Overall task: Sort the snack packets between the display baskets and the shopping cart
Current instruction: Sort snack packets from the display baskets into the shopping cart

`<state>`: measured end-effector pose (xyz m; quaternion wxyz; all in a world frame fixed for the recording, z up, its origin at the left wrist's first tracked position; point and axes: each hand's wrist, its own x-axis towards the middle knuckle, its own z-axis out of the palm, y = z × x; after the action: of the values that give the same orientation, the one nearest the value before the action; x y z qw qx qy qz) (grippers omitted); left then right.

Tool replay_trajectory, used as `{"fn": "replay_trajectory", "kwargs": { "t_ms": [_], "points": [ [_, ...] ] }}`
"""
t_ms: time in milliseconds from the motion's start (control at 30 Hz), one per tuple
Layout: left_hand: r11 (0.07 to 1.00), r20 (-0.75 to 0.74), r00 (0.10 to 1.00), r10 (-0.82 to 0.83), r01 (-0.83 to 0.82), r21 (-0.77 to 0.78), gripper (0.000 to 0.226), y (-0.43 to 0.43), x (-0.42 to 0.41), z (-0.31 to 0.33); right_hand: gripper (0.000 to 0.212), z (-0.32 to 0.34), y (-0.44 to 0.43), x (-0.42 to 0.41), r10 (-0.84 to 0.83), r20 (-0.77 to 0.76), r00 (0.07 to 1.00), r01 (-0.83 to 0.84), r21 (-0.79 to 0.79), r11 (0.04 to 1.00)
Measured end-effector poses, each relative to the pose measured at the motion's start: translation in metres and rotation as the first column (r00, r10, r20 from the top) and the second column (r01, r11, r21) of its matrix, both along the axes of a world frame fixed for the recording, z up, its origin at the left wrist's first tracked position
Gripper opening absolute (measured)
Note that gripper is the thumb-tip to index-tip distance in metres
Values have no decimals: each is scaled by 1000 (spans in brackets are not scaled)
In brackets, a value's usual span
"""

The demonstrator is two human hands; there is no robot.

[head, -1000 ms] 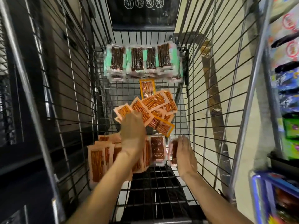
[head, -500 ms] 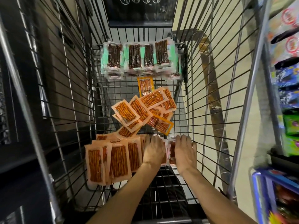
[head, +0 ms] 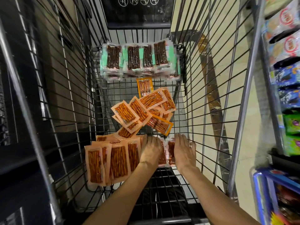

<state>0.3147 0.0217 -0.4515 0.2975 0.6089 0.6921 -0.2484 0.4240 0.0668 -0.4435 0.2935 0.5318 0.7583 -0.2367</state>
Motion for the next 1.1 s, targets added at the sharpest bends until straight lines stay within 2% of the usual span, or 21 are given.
{"fn": "replay_trajectory", "kwargs": {
  "t_ms": [67,133,233,333,400,533,600,700,800,933,1033,1100],
  "points": [
    [1000,-23,999,-26,26,-3,67,2,-2,1,86,2,3,-4,-7,23,1000,8,-32,999],
    [997,-48,996,-72,71,-17,79,2,-2,1,77,4,6,-8,-34,-1,999,34,4,999],
    [999,-17,999,-36,36,2,66,0,2,-1,61,10,6,-10,8,-3,1000,-7,74,997],
    [1000,-13,1000,-7,8,14,54,4,-4,3,58,18,3,-6,35,9,999,-35,83,996],
    [1000,19,1000,-3,3,22,58,8,-8,6,54,25,3,-5,-46,-28,999,48,67,997],
    [997,91,995,-31,24,79,60,0,-5,18,27,42,2,-8,-298,-145,944,298,-16,954],
    [993,157,987,23,-40,111,49,-12,0,23,19,46,2,-4,-308,-144,940,305,-48,951],
    [971,264,950,164,-203,127,38,-26,5,33,21,50,0,1,-247,-107,963,238,-90,967],
    [921,359,870,337,-385,68,39,-32,9,42,34,54,-8,2,-126,6,992,126,-24,992],
    [746,447,646,618,-662,-75,27,-34,8,44,32,53,-9,0,-79,25,997,80,-31,996],
    [640,544,509,667,-765,-69,17,-31,-3,47,34,58,-7,4,-222,-85,971,218,-53,974],
    [545,656,358,664,-833,-98,17,-29,-15,54,35,64,-7,6,-377,-207,903,355,-133,925]
  ]
}}
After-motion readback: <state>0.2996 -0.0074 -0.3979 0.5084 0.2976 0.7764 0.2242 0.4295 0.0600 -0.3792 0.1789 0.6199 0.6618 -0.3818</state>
